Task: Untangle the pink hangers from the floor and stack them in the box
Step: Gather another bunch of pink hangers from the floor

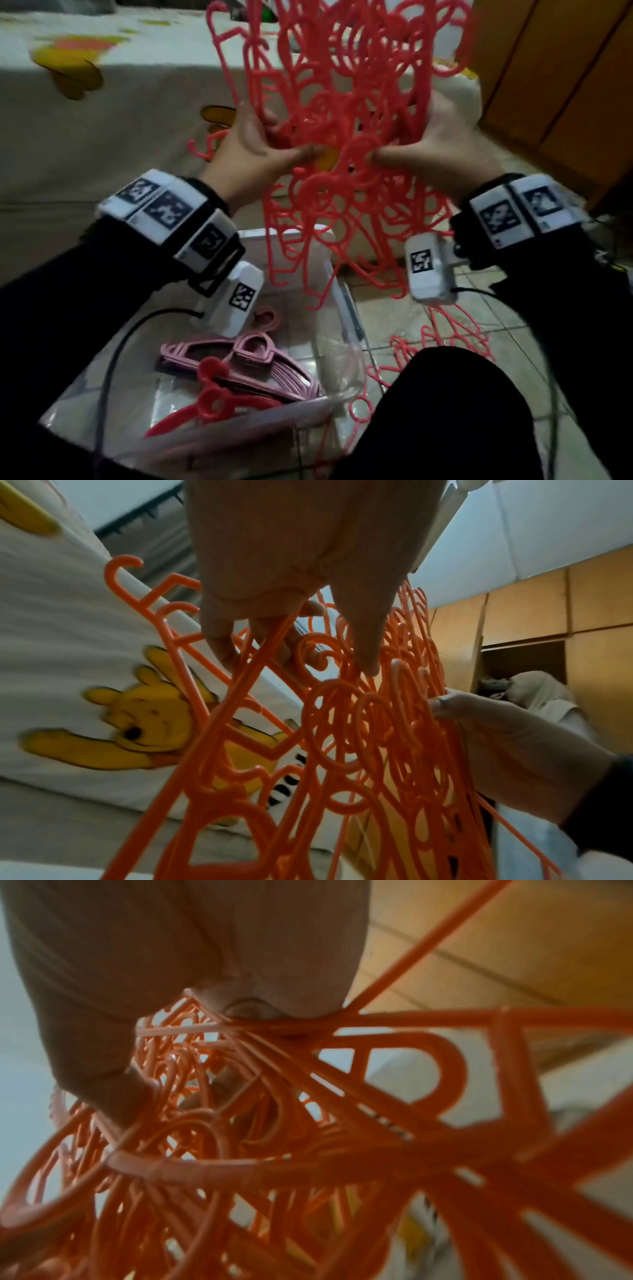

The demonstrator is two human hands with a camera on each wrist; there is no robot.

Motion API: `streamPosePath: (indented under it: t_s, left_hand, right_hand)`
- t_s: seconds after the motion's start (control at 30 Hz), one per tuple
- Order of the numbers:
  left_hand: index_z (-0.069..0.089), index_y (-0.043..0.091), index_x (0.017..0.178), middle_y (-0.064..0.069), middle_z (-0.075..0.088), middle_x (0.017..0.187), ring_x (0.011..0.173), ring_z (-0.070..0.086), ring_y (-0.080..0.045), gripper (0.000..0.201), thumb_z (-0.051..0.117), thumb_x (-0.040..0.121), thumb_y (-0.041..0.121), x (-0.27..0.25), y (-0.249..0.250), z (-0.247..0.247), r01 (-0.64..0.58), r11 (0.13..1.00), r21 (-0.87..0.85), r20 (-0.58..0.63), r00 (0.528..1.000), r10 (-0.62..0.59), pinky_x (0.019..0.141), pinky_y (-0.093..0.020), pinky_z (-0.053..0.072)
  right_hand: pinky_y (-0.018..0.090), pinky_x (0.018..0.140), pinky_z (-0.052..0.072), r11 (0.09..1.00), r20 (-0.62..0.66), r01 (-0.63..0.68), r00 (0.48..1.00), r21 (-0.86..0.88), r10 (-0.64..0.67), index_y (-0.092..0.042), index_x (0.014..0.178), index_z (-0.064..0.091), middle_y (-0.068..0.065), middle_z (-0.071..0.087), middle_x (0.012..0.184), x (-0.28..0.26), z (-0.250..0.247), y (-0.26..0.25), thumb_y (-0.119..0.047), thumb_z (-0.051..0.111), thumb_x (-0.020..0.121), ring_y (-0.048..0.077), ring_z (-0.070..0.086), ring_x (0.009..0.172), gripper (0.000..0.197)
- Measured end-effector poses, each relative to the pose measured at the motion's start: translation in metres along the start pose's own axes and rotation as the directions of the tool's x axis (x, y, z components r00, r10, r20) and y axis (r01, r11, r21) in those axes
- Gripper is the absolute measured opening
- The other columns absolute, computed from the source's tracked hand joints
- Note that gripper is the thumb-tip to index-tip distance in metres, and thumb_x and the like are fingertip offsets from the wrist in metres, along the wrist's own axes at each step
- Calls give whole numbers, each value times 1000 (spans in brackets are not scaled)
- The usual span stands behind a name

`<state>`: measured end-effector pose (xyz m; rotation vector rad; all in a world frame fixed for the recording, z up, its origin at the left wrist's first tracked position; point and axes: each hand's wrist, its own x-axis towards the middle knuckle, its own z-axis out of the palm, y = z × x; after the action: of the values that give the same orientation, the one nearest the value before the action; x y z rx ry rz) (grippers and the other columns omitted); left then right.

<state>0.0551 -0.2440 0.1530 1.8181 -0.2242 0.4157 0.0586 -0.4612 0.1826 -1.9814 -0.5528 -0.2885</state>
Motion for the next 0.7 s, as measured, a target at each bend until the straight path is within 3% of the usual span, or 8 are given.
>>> streamPosePath:
  t_s: [0.07,0.13,0.2,0.33,0.37,0.5,0.63,0.7]
  left_hand:
    - [45,1,102,3,63,77,59,62,4,49,80,72,15,-11,-7,-30,5,1000,30,1,1000,-5,56,-12,46]
    - [43,15,93,10,61,72,64,61,3,43,79,69,16,-24,-20,-57,33,998,51,7,999,-34,59,-13,47]
    - [37,25,88,7,56,80,68,58,1,49,79,62,30,-36,-37,-83,94,986,136,-32,995,-90,62,-16,47]
    - [42,14,107,-2,64,96,88,65,-8,69,78,56,44,-63,-78,-117,212,945,248,-20,977,-214,78,-30,54]
    - [42,17,104,0,63,93,85,64,-8,68,77,54,47,-70,-89,-122,246,926,286,-26,968,-249,75,-30,53]
    - [40,17,103,9,62,88,70,60,7,62,80,61,37,-90,-126,-130,339,873,351,16,930,-367,56,-9,45]
    - [35,14,117,9,61,98,91,62,-6,67,81,71,28,-100,-152,-132,372,817,440,111,880,-461,73,-17,48]
    - [35,12,114,4,58,100,93,59,-12,63,80,74,31,-106,-163,-132,344,743,575,152,846,-510,77,-24,45]
  right_hand:
    - [23,66,50,999,14,-15,1000,42,15,-1,103,48,6,63,85,6,33,-3,4,78,69,5,63,71,45]
    - [20,65,52,994,75,-62,996,88,55,-4,105,47,4,64,87,6,68,-1,-2,80,68,4,66,71,50]
    - [27,69,57,979,135,-129,985,161,108,-5,117,46,10,65,96,1,102,5,-5,81,68,16,69,81,61]
    - [23,72,56,943,204,-245,958,224,200,-12,121,45,3,64,95,-16,165,25,-6,82,68,9,65,82,64]
    - [24,74,55,928,232,-284,945,241,228,-13,120,44,3,64,95,-21,178,32,-5,81,68,9,65,83,64]
    - [35,89,53,846,355,-449,870,287,342,-14,121,45,7,66,108,-42,214,62,-4,82,67,17,66,98,67]
    - [45,94,50,767,476,-598,758,235,446,-10,120,46,10,67,108,-57,237,89,-3,81,67,23,66,99,64]
    - [39,92,51,755,552,-634,695,168,460,-9,116,48,10,66,107,-63,244,100,0,77,71,21,66,96,55]
